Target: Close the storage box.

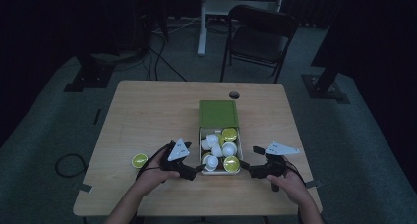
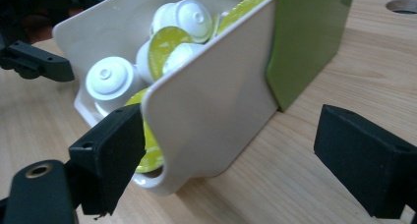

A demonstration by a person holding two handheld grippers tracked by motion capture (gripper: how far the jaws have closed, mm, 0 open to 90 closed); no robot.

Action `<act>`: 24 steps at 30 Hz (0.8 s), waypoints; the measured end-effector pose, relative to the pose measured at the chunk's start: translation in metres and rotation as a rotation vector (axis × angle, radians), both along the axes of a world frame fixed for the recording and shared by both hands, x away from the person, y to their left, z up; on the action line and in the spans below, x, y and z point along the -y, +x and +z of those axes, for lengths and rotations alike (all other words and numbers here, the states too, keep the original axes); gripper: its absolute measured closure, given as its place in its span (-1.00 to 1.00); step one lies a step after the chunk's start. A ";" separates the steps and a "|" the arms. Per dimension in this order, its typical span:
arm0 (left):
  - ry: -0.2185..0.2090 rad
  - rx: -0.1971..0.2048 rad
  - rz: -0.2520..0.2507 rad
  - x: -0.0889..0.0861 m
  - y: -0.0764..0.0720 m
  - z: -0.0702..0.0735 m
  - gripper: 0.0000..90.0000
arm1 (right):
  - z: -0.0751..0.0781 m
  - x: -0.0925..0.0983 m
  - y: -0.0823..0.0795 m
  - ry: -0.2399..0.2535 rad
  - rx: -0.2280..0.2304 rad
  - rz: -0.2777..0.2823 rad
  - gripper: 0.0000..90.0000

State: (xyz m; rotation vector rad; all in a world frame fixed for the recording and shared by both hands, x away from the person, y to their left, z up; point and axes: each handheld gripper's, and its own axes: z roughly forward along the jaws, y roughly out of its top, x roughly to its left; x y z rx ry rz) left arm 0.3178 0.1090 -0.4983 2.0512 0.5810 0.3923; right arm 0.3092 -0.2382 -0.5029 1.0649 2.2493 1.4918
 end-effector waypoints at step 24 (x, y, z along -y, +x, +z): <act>0.003 0.007 0.030 0.000 0.016 0.001 -0.86 | -0.002 -0.001 0.014 0.013 -0.018 -0.016 -0.75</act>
